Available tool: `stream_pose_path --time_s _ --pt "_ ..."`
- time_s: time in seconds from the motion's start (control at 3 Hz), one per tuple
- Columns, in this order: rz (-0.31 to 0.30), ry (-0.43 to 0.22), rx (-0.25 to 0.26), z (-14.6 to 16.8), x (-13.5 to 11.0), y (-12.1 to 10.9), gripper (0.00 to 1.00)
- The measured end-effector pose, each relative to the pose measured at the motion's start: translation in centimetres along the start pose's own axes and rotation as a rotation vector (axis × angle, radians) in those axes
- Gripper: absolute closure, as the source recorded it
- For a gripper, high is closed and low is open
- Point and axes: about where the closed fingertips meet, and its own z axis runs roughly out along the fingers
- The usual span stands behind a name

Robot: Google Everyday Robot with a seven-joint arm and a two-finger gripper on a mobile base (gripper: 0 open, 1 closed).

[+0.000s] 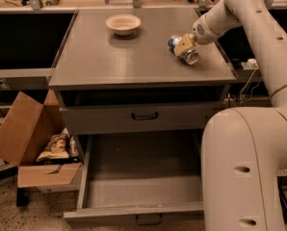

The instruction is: Place redbull can into middle drawer

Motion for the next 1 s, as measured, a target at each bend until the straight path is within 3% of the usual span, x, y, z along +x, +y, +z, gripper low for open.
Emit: stream_pose_path --time_s 0.33,0.67,1.0 --pt "-0.064 -0.066 -0.066 -1.9 -0.8 1.0 0.88" --pt "-0.215 -0.201 -0.156 -6.2 -2.6 3.4 1.00" --pt "-0.405 -0.306 -0.249 -9.2 -3.8 6.7 1.00"
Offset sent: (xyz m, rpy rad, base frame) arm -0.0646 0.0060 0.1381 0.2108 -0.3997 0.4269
